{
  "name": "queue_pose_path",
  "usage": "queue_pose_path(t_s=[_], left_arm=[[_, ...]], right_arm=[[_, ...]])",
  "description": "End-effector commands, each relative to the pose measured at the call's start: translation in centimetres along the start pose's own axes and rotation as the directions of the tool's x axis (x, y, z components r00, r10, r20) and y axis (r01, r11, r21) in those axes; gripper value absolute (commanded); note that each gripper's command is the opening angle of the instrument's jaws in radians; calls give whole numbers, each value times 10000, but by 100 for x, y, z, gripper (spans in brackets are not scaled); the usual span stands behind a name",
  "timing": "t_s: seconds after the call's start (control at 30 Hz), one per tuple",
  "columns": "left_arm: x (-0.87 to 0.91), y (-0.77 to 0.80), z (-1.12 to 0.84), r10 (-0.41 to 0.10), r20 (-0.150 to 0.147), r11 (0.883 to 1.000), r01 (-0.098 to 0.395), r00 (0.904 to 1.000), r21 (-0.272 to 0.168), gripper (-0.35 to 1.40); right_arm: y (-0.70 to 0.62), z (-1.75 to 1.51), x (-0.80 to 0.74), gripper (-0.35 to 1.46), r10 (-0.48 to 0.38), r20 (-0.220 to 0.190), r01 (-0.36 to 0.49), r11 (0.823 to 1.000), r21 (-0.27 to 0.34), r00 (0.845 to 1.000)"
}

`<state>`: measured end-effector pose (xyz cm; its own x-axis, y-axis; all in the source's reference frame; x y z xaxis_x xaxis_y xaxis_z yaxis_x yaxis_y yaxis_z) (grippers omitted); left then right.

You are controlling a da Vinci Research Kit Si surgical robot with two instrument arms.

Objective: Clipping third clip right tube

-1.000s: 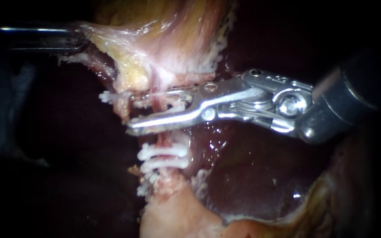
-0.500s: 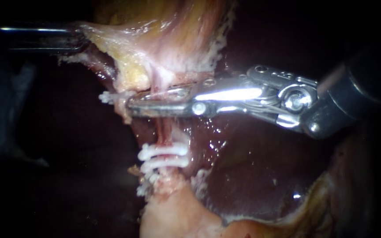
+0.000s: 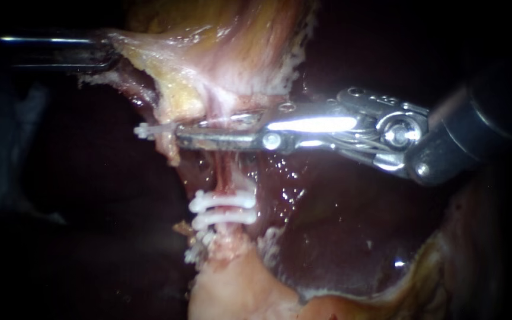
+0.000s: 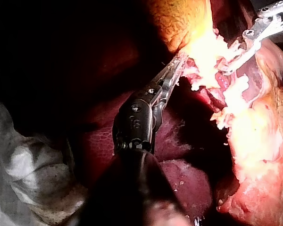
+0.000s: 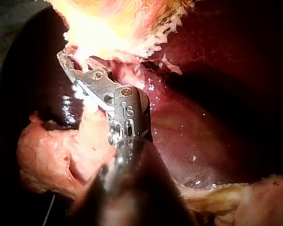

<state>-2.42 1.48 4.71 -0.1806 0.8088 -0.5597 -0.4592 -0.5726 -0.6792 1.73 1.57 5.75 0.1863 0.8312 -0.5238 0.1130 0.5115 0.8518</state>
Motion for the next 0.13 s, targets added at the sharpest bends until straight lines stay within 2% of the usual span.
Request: queue_pose_path(t_s=[0.03,0.13], left_arm=[[0,0,0,-1,0,10000,1,10000,0,-35],[0,0,1,-1,0,10000,1,10000,2,-35]], right_arm=[[0,0,0,-35,-8,-5,8,10000,-14,10000],[2,0,0,-35,-7,-9,7,10000,-22,10000]])
